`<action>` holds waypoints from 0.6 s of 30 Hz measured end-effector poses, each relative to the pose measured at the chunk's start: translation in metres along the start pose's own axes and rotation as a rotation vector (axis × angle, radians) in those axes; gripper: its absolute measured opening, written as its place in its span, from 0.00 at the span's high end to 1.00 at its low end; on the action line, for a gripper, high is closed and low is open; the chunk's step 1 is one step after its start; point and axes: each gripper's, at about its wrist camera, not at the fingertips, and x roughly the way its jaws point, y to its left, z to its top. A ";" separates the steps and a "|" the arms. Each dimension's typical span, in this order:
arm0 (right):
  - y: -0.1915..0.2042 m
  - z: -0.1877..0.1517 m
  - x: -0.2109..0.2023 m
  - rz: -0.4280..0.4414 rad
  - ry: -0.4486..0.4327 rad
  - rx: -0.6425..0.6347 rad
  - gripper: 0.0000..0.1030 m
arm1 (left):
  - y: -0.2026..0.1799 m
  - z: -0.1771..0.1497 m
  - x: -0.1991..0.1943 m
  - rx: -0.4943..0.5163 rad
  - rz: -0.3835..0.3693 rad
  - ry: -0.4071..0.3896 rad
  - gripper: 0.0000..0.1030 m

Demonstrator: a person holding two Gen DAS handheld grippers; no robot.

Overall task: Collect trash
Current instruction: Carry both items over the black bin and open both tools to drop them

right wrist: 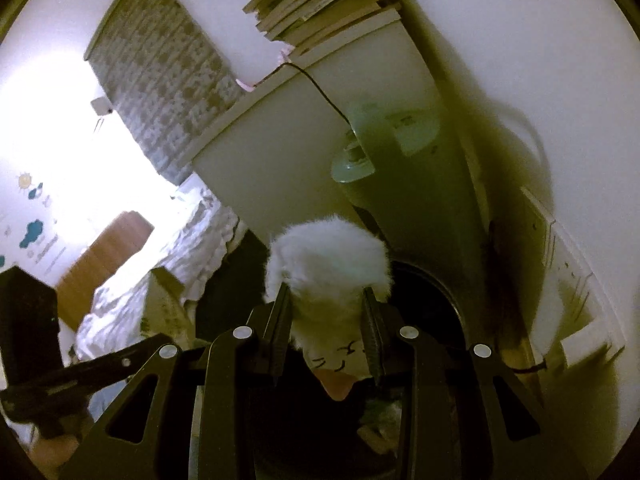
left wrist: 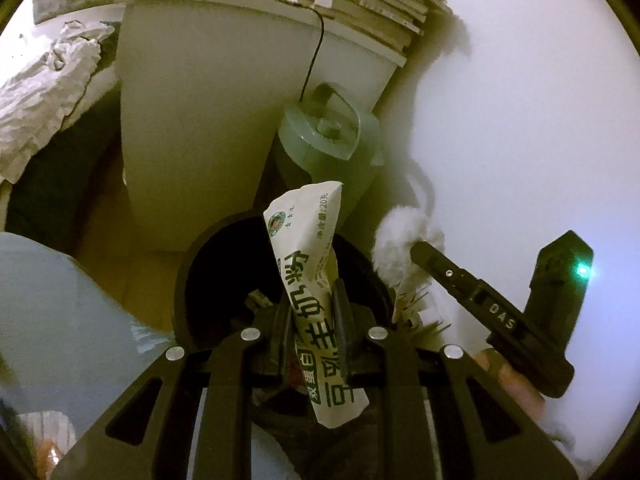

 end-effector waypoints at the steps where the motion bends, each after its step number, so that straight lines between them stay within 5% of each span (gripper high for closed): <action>1: -0.002 0.000 0.001 -0.001 -0.001 0.000 0.69 | -0.001 -0.001 0.003 -0.001 0.001 0.006 0.82; 13: -0.013 0.003 0.004 0.001 0.000 0.050 0.69 | -0.003 -0.004 0.029 -0.006 -0.001 0.055 0.82; 18: -0.017 0.002 0.003 0.004 -0.003 0.083 0.61 | -0.006 -0.003 0.033 -0.010 0.011 0.061 0.76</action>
